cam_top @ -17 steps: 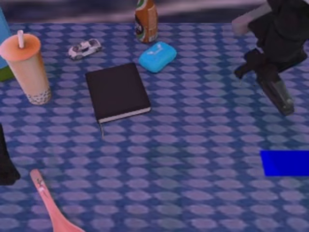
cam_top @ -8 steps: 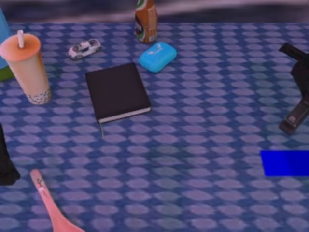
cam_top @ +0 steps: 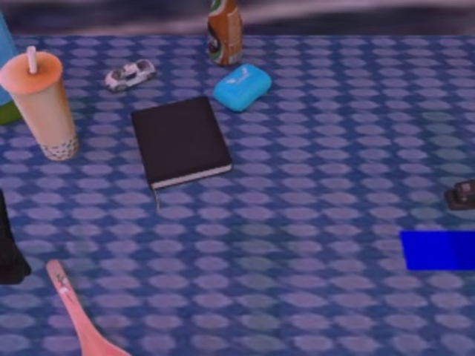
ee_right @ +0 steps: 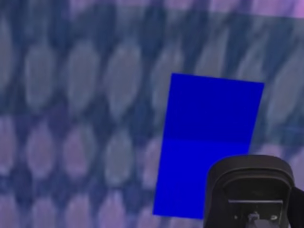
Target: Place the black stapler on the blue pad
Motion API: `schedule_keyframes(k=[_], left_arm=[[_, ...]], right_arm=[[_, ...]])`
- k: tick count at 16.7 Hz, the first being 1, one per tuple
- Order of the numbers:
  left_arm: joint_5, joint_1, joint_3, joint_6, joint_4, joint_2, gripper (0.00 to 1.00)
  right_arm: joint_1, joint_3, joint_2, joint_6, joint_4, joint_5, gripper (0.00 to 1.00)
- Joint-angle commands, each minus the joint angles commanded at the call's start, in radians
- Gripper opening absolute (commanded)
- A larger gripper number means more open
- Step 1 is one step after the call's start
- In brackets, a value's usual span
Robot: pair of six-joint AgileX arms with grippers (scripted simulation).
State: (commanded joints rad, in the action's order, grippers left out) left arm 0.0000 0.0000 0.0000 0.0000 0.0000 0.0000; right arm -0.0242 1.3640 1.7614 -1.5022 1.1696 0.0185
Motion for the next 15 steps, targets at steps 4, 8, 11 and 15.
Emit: schedule_keyframes(k=[4, 8, 11, 15], left_arm=[[0.0, 0.0, 0.0, 0.0, 0.0, 0.0, 1.0], [0.0, 0.0, 0.0, 0.0, 0.0, 0.0, 1.0], [0.0, 0.0, 0.0, 0.0, 0.0, 0.0, 1.0], [0.0, 0.0, 0.0, 0.0, 0.0, 0.0, 1.0]], right_arm=[[0.015, -0.022, -0.021, -0.074, 0.008, -0.014, 0.0], [0.01, -0.019, -0.017, -0.074, 0.007, -0.013, 0.0], [0.001, -0.048, -0.004, -0.081, -0.034, -0.014, 0.0], [-0.026, -0.163, 0.052, -0.114, -0.222, -0.014, 0.0]])
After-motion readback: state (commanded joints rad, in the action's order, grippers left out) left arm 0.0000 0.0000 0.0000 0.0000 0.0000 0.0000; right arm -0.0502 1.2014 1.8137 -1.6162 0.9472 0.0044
